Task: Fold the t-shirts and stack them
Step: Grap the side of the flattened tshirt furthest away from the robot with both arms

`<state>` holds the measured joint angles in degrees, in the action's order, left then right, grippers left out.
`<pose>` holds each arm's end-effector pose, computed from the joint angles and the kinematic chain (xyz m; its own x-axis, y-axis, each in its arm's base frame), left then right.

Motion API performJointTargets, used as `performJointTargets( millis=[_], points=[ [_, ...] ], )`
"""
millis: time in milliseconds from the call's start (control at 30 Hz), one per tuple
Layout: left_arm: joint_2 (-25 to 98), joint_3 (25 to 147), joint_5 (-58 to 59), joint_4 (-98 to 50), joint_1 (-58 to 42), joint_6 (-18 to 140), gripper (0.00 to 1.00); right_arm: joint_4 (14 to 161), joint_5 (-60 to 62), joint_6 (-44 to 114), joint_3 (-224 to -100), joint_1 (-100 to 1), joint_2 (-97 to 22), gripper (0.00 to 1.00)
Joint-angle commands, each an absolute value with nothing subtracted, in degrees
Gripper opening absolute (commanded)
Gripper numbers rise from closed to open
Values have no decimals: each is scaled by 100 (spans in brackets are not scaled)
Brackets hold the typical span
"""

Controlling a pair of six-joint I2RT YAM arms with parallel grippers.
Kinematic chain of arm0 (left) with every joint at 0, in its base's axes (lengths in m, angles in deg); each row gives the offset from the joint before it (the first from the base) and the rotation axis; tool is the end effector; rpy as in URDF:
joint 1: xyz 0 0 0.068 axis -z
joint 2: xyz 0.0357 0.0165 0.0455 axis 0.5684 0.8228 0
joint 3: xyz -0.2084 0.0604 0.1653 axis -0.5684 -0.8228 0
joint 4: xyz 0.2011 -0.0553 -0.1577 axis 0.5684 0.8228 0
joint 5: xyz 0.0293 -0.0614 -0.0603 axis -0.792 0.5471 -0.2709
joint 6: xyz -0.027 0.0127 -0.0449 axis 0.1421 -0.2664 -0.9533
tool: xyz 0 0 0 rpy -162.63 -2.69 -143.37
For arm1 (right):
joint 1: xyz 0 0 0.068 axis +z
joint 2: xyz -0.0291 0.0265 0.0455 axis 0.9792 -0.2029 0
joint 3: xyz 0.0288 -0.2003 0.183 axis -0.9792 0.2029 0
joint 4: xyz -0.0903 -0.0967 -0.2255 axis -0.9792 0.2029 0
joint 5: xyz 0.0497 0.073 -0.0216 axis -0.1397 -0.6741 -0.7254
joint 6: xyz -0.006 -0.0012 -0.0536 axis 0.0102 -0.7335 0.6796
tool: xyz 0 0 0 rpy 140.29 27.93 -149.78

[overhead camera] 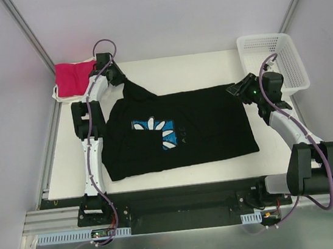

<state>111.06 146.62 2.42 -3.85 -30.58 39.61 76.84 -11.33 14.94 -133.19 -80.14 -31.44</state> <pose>0.5876 -0.0480 0.1700 -0.5960 -0.4972 -0.6305 -0.1304 0.8347 -0.5350 0.2990 0.0028 0.2699 -0.4202 0.4362 -0.7957 -0.1250 0.8407 0.5269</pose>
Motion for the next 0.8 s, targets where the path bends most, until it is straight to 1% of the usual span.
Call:
performJointTargets(
  millis=[0, 100, 267, 300, 367, 567, 767],
  points=[
    [11187, 14894, 400, -469, -3016, 3876, 22, 7467, -1196, 1467, -13264, -8067, -3029, 33],
    [11187, 14894, 409, -478, -2989, 3937, 14, 7467, -1231, 1467, -13273, -8067, -3081, 32],
    [11152, 14894, 409, -478, -2954, 4025, 10, 7432, -1249, 1432, -13237, -8067, -3152, 29],
    [11134, 14894, 409, -478, -2954, 4026, 7, 7414, -1231, 1450, -13211, -8067, -3178, 28],
    [11081, 14894, 452, -478, -2945, 4043, 5, 7370, -1240, 1441, -13194, -8058, -3283, 26],
    [10853, 14832, 435, -469, -2919, 4174, 3, 7080, -1231, 1415, -13141, -7926, -3871, 23],
    [10546, 14709, 426, -460, -2919, 4289, 2, 6913, -1248, 1415, -13237, -7838, -4373, 23]
  ],
)
